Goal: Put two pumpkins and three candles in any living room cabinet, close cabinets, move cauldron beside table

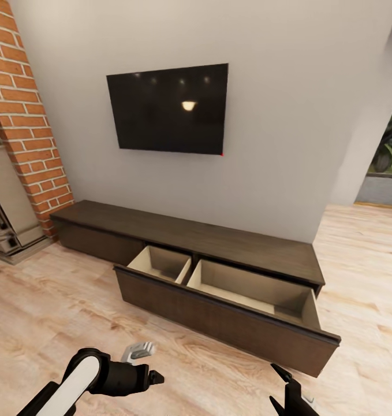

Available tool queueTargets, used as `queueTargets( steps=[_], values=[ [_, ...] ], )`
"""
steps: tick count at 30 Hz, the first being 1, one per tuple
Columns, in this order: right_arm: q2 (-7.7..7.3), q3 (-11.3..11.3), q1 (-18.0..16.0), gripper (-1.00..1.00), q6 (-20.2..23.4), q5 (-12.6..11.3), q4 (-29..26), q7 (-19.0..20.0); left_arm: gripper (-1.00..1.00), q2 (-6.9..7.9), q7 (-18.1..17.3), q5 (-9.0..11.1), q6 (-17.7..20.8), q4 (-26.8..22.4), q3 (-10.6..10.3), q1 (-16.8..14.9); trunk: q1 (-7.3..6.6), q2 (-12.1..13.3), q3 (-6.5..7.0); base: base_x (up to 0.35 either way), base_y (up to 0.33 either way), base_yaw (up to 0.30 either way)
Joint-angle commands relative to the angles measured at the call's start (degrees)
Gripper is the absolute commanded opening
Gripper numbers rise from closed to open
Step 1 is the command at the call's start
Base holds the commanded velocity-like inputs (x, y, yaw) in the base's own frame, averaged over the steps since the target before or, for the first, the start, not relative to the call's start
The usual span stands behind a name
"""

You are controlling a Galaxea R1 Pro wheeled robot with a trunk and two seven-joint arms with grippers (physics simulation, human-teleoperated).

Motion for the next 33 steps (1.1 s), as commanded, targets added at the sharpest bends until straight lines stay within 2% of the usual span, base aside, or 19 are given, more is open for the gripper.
queueTargets(
  steps=[1,8,18,33],
  values=[
    [-0.01,-0.2,0.0,1.00,0.4,-0.2,0.0,0.0,1.00,0.04,0.6,0.6,0.0,0.0,-0.1,-0.1,-0.01,0.0,-0.05,-0.004,0.000,0.281],
    [-0.01,-0.2,0.0,1.00,0.4,1.0,0.0,0.0,1.00,0.04,0.6,0.6,0.0,-0.1,-0.1,-0.1,-0.01,0.0,-0.05,-0.001,0.000,0.282],
    [-0.01,-0.2,0.0,1.00,0.4,1.1,0.0,-0.1,1.00,-0.01,0.7,0.6,0.0,-0.1,-0.1,-0.1,-0.01,0.0,-0.05,0.000,0.000,0.283],
    [-0.01,-0.2,0.0,1.00,0.4,1.2,0.0,0.0,1.00,-0.05,0.7,0.4,-0.2,-0.1,-0.2,-0.1,-3.30,6.0,2.64,0.000,0.000,0.288]
  ],
)
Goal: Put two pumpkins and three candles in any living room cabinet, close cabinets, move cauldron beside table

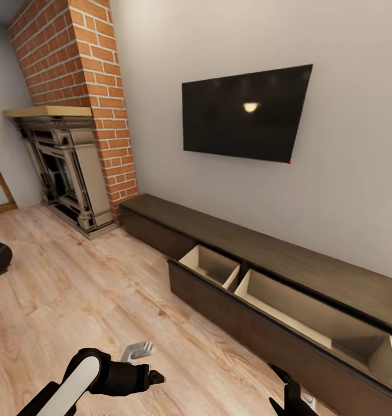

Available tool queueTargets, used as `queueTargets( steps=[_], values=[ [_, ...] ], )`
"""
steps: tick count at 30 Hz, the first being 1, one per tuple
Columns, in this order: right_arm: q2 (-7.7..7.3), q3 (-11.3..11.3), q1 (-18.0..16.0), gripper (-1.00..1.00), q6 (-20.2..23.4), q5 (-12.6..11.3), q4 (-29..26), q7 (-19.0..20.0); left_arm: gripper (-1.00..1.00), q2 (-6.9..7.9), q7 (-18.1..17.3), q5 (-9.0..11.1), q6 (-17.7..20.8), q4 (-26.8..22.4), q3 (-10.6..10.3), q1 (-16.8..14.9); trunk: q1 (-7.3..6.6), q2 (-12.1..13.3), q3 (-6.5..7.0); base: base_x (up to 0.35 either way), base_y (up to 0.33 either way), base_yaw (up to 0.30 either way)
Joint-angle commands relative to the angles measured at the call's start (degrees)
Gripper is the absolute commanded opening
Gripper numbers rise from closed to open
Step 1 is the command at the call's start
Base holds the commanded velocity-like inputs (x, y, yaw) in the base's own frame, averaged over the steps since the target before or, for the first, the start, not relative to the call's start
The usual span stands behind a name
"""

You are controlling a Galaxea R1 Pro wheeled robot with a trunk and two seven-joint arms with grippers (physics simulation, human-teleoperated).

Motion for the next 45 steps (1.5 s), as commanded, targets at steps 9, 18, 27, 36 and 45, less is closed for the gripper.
queueTargets(
  steps=[9,18,27,36,45],
  values=[
    [-0.01,-0.4,0.0,1.00,0.3,-0.5,1.0,-0.1,1.00,0.04,0.6,0.6,0.0,0.0,-0.1,-0.1,-1.99,3.6,1.57,0.000,0.000,0.292],
    [0.01,-0.2,0.0,1.00,-6.9,-0.2,2.9,0.4,1.00,0.16,1.5,0.4,-0.1,0.1,0.5,-0.1,-3.97,7.2,3.18,0.000,0.000,0.228],
    [-0.01,6.8,0.0,1.00,-10.1,5.1,2.7,-3.8,1.00,0.10,13.0,0.3,-0.2,0.6,5.3,-0.4,-5.94,10.8,4.80,0.000,0.000,0.071],
    [0.12,11.3,-0.1,1.00,-15.6,7.0,1.4,-21.8,1.00,0.08,13.6,-5.9,-0.7,0.8,8.2,-0.4,-7.92,14.4,6.41,0.000,0.000,0.121],
    [0.17,13.6,-0.1,1.00,-19.7,8.0,-1.5,-32.6,1.00,0.01,13.5,-11.9,-2.8,5.3,10.5,-1.3,-9.90,18.0,8.03,0.000,0.000,0.009]
  ],
)
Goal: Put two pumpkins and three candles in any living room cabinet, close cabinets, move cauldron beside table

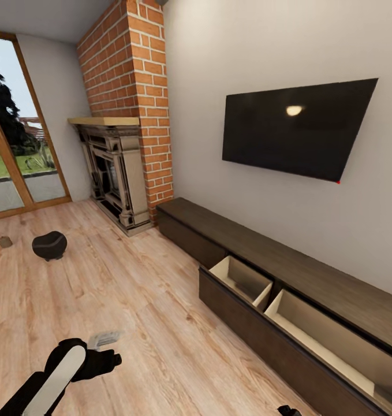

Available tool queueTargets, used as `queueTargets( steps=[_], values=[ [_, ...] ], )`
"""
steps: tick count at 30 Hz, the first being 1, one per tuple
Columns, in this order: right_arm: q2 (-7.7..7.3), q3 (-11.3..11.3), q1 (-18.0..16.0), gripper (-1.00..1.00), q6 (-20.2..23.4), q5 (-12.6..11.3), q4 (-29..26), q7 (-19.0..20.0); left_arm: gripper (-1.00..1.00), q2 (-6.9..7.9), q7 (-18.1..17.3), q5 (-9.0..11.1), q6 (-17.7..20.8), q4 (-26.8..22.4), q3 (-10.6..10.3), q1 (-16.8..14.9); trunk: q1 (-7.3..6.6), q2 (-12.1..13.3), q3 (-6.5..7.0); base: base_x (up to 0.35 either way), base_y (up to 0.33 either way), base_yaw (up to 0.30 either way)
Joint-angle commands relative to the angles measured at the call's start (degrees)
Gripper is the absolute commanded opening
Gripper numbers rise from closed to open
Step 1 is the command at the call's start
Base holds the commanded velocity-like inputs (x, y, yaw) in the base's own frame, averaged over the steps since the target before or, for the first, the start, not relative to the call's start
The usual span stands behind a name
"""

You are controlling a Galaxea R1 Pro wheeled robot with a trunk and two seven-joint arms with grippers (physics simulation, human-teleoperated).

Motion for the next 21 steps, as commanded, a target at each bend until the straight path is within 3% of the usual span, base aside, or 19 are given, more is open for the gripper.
queueTargets(
  steps=[1,6,7,10,12,14,15,16,19,21],
  values=[
    [-0.03,0.4,0.0,1.00,-0.3,0.2,0.0,-0.1,1.00,0.05,0.6,0.4,-0.3,0.6,-0.1,-0.2,-0.23,0.4,0.13,0.000,0.000,0.000],
    [0.18,1.0,-0.1,1.00,-1.7,9.1,-0.1,-1.6,1.00,0.05,0.0,-0.7,-5.0,9.3,-0.2,-1.8,-1.33,2.4,1.03,0.000,0.000,0.000],
    [0.86,1.1,-0.1,1.00,-1.8,12.0,-0.2,-2.0,1.00,0.10,-0.2,-1.4,-7.8,12.8,-0.2,-2.0,-1.55,2.8,1.20,0.000,0.000,0.000],
    [2.68,1.1,-0.2,1.00,-1.9,16.2,-0.2,-2.6,1.00,0.19,-1.5,-3.7,-13.1,17.7,-0.3,-2.2,-2.21,4.0,1.74,0.000,0.000,0.000],
    [3.69,1.1,-0.3,1.00,-2.0,18.7,-0.2,-2.9,1.00,0.20,-5.2,-6.8,-17.5,22.1,-0.4,-2.3,-2.65,4.8,2.10,0.000,0.000,0.000],
    [4.25,1.2,-0.4,1.00,-1.9,20.1,-0.5,-3.5,1.00,0.19,-10.8,-10.8,-21.9,26.9,-0.4,-2.5,-3.09,5.6,2.46,0.000,0.000,0.000],
    [4.34,1.2,-0.4,1.00,-1.9,20.4,-0.7,-3.8,1.00,0.17,-12.3,-11.8,-22.9,28.1,-0.4,-2.7,-3.31,6.0,2.64,0.000,0.000,0.000],
    [4.59,1.2,-0.5,1.00,-1.8,21.4,-1.0,-5.3,1.00,0.09,-16.3,-14.5,-25.7,31.6,-0.4,-3.3,-3.53,6.4,2.82,0.000,0.000,0.000],
    [5.86,1.3,-0.5,1.00,-1.9,24.8,-1.4,-8.2,1.00,0.01,-19.9,-16.6,-27.9,35.1,-0.3,-3.7,-4.18,7.6,3.36,0.000,0.000,0.000],
    [6.80,1.3,-0.5,1.00,-2.7,28.6,-1.4,-9.3,1.00,0.00,-21.1,-17.2,-28.7,36.2,-0.3,-3.9,-4.18,7.6,3.36,0.000,0.000,0.000]
  ],
)
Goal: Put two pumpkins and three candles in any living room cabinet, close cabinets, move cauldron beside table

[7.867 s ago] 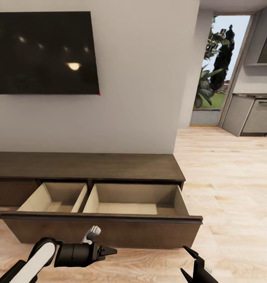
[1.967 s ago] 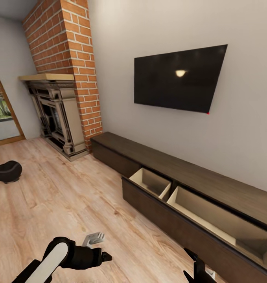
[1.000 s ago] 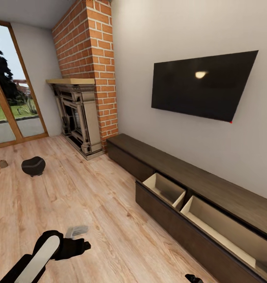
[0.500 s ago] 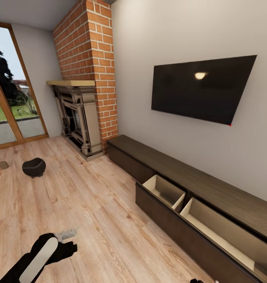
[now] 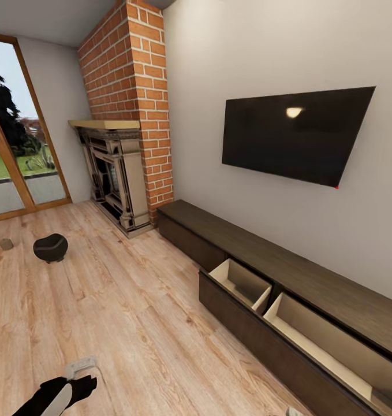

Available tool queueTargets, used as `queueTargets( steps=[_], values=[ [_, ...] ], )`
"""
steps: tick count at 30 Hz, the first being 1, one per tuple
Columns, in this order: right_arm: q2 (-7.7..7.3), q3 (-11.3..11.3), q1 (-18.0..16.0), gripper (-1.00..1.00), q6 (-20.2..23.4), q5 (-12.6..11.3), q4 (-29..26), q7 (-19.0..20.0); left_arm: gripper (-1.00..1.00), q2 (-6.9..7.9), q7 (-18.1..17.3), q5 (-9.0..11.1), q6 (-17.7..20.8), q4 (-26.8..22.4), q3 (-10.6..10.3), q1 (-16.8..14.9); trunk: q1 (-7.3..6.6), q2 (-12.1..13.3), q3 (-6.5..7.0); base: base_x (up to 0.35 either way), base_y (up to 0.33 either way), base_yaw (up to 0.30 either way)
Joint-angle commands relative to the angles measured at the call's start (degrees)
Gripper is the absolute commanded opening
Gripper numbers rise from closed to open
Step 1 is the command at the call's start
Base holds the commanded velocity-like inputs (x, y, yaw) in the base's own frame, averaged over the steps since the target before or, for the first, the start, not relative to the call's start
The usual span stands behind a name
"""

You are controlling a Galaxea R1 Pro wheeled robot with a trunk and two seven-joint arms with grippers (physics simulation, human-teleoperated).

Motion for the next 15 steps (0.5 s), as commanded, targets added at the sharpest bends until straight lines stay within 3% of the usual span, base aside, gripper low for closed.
queueTargets(
  steps=[1,6,11,15],
  values=[
    [0.23,0.5,0.0,1.00,-0.5,1.4,-0.2,-0.7,1.00,0.05,0.2,0.5,-0.5,0.2,-0.3,-0.1,0.00,0.0,-0.06,0.000,0.000,0.000],
    [0.65,0.5,0.0,1.00,-3.5,4.4,-0.1,-1.0,1.00,-0.01,-0.3,0.5,-5.4,2.4,-0.7,-0.1,0.00,0.0,-0.06,0.000,0.000,0.000],
    [0.69,0.6,0.0,1.00,-4.7,4.7,-0.1,-1.1,1.00,-0.02,-0.5,0.2,-7.0,5.5,-0.8,0.0,0.00,0.0,-0.06,-0.022,0.000,0.000],
    [0.74,0.6,0.0,1.00,-5.5,4.8,-0.1,-1.0,1.00,-0.01,-0.5,0.1,-7.2,5.9,-0.8,0.0,0.00,0.0,-0.06,-0.178,0.000,0.092]
  ],
)
